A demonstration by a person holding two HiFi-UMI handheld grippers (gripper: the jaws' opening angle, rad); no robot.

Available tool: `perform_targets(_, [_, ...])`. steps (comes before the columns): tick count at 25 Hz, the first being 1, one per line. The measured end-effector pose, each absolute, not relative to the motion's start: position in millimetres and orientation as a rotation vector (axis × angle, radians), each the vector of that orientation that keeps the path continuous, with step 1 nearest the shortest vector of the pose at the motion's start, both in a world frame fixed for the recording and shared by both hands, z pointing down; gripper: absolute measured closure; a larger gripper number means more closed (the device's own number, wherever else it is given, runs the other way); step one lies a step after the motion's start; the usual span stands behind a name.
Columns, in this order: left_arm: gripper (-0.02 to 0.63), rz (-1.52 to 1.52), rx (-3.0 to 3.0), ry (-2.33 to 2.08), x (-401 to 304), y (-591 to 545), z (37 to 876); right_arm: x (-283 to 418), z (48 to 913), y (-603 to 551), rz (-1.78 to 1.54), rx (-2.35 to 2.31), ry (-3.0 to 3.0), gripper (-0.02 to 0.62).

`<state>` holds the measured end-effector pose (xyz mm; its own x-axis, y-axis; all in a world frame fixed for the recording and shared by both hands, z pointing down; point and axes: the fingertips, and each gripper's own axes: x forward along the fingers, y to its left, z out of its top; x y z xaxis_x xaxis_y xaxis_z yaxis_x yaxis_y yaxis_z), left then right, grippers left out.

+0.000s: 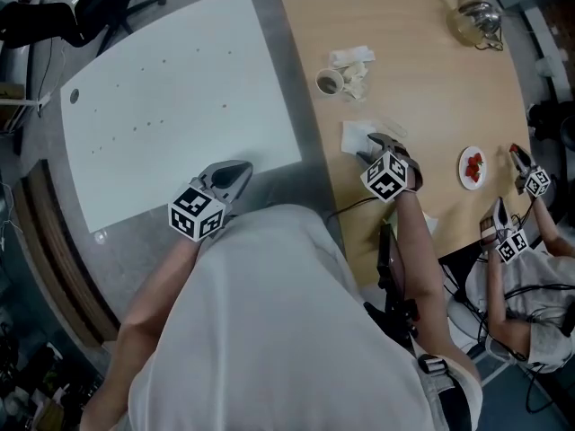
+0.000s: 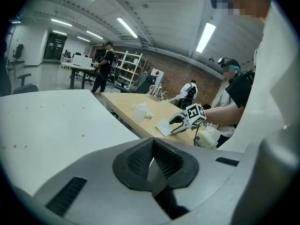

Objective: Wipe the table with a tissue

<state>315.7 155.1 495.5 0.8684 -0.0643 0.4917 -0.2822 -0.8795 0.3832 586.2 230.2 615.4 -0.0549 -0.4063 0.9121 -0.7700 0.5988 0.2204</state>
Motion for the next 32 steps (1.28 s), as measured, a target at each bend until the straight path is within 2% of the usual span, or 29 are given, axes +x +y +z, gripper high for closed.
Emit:
perform_targets(6, [0.598,0.668,2.588,-0.243,316.9,158.7,496.5,592.3,579.4,218.1,0.282,1.135,-1.678,0.307])
perform_targets(11, [0.598,0.681,2.601,-0.241,318.2,159.4,494.2,582.3,589.7,192.4,0.353,1.051,-1.774,0.159])
perform_targets(14, [0.598,0.678,2.591,-0.264,313.0,156.7,494.7,583.8,610.2,187.5,0.409,0.957,-1.784,0.137])
perform_targets(22, [0.598,0.682,2.569,-0.306,302.1,156.0,497.6,588.1,636.0,189.5,0.561,0.871,-1.855,0.141])
perform_targets(24, [0.598,0.686,2.569,-0.301,302.6,157.1,497.7,579.7,636.7,192.4,0.562,0.842,-1.878,0.165])
perform_targets(26, [0.598,0.687,2.572,-0.291,304.7,157.9,496.9,575.3,635.7,191.8,0.556,0.862,-1.886,0.257])
perform_targets(27, [0.598,0.687,2.573,-0.286,305.8,158.2,496.5,575.3,634.0,190.0,0.544,0.894,-1.881,0.355])
perform_targets(28, [0.598,0.687,2.575,-0.28,306.8,158.7,496.2,576.5,632.8,188.4,0.531,0.93,-1.87,0.503])
perform_targets(29, [0.598,0.688,2.576,-0.274,307.7,159.3,496.2,577.7,632.5,187.4,0.527,0.961,-1.862,0.527])
perform_targets(32, [0.598,0.694,2.577,-0.264,308.1,161.4,496.4,577.3,631.7,184.0,0.545,1.023,-1.875,0.535])
